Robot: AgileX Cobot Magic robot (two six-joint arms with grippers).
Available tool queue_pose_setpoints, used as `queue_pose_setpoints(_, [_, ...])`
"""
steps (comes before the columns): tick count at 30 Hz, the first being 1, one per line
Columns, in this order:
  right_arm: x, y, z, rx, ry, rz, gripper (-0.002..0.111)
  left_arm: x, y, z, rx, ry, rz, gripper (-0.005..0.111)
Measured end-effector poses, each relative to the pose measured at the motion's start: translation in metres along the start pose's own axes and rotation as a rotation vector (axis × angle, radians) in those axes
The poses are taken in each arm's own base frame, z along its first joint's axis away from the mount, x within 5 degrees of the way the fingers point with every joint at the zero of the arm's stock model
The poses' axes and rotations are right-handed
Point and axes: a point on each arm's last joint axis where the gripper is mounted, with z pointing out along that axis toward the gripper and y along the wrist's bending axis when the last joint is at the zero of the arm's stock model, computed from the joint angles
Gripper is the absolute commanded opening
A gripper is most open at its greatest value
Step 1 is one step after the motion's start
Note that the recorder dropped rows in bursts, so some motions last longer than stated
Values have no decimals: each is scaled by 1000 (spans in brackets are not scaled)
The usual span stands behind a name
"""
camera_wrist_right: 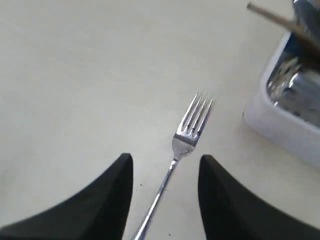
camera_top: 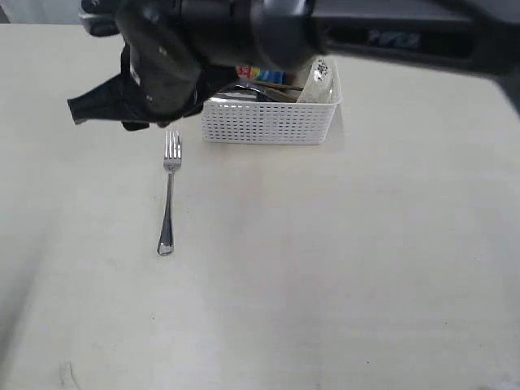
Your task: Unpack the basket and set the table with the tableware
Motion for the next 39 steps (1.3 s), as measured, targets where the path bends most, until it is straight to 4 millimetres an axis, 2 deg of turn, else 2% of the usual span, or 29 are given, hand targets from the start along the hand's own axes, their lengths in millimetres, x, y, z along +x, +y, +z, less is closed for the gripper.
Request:
queue_pose_setpoints(2, [-10,-5,-28,-5,-40,-91,41,0,0,0,0,0,0,0])
queue_pose_setpoints(5, [-21,-21,-53,7,-87,-192,41,0,0,0,0,0,0,0])
queue_pose_setpoints(10, [-37,-62,-58,67,-120,-280,41,0,0,0,0,0,0,0])
queue_pose_setpoints(15, [-44,-93,-32,111,-123,-357,41,0,0,0,0,0,0,0])
queue_pose_setpoints(22, [-38,-105,21,111,-112,-439,42,0,0,0,0,0,0,0])
queue_pose_setpoints(23, [-36,-107,30,111,-103,-440,45,0,0,0,0,0,0,0])
queue_pose_setpoints(24, [-35,-108,35,109,-98,-441,53,0,0,0,0,0,0,0])
queue_pose_setpoints(26, [-31,-108,47,106,-89,-447,59,0,0,0,0,0,0,0])
queue_pose_setpoints(34, [-19,-108,84,94,-84,-475,58,0,0,0,0,0,0,0])
queue_pose_setpoints(39, [-20,-120,90,103,-96,-434,44,0,0,0,0,0,0,0])
